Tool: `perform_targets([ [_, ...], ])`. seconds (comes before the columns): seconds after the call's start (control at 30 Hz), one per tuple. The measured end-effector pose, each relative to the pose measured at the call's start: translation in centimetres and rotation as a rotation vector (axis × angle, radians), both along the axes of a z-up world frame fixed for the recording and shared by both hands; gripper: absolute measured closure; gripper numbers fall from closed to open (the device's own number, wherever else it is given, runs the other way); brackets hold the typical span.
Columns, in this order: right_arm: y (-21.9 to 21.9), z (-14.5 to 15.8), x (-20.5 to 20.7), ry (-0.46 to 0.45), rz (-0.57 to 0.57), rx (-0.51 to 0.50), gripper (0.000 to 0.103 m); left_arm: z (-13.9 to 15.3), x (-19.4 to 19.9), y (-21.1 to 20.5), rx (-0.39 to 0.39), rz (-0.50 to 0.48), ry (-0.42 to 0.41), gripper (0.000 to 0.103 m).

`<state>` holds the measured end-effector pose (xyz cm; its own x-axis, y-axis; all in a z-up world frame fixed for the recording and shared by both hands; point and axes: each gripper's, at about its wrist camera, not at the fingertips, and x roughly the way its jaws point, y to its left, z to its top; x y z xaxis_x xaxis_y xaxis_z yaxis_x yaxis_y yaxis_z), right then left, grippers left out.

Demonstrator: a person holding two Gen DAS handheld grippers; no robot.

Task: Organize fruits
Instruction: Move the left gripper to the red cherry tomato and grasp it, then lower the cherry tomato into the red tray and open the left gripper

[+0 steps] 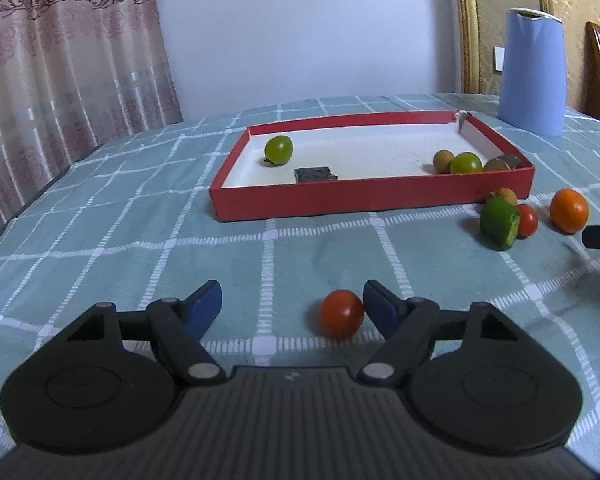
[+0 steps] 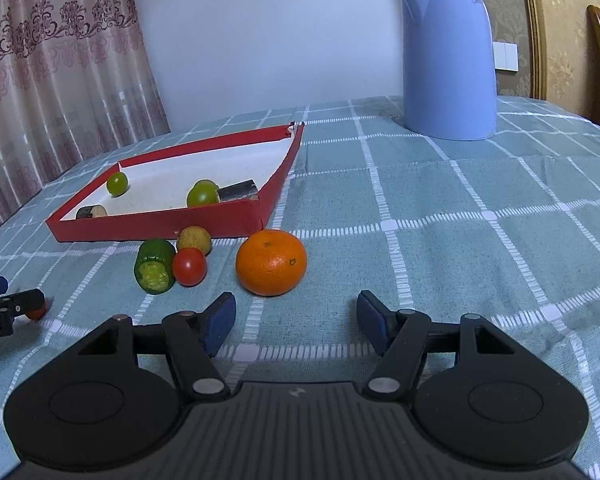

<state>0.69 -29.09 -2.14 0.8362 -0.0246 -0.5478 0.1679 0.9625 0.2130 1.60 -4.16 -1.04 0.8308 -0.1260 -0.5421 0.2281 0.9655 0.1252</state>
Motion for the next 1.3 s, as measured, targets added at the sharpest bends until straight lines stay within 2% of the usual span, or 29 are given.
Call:
perform_targets([
  [0.1, -0.1, 0.0, 0.0, 0.0, 0.0, 0.001, 0.037, -0.2, 0.1, -0.2, 0.001, -0.022, 0.017, 0.03],
  [0.17, 0.0, 0.0, 0.0, -0.001, 0.0, 0.002, 0.037, -0.3, 0.2, -0.5, 0.003, -0.032, 0.026, 0.036],
  [0.23, -0.1, 0.0, 0.0, -0.001, 0.0, 0.002, 0.037, -0.5, 0.3, -0.8, 0.016, -0.041, 0.04, 0.049],
  [0.37, 0.0, 0.0, 0.0, -0.003, 0.0, 0.005, 0.037, -0.6, 0.3, -1.0, 0.007, -0.055, 0.045, 0.059],
  [0.53, -0.1, 0.0, 0.0, -0.006, 0.0, 0.01, 0.036, -0.3, 0.5, -1.4, -0.001, -0.075, 0.048, 0.078],
  [0.7, -0.2, -0.1, -0.1, -0.011, 0.001, 0.021, 0.036, 1.8, 2.7, -1.2, 0.018, -0.036, -0.007, 0.079],
  [0.83, -0.4, -0.1, -0.1, -0.013, 0.007, 0.032, 0.035, 4.3, 6.3, -1.1, 0.011, 0.005, -0.052, 0.079],
  [0.93, -0.6, -0.1, -0.2, -0.017, 0.007, 0.045, 0.035, 5.2, 9.3, -1.3, 0.026, 0.055, -0.076, 0.079],
  [1.13, -0.8, -0.2, -0.2, -0.022, 0.009, 0.062, 0.034, 3.7, 14.2, -1.8, 0.044, 0.143, -0.021, 0.079],
  [1.3, -0.9, -0.2, -0.2, -0.023, 0.01, 0.065, 0.033, 2.0, 14.9, -2.2, 0.076, 0.169, 0.0, 0.078],
])
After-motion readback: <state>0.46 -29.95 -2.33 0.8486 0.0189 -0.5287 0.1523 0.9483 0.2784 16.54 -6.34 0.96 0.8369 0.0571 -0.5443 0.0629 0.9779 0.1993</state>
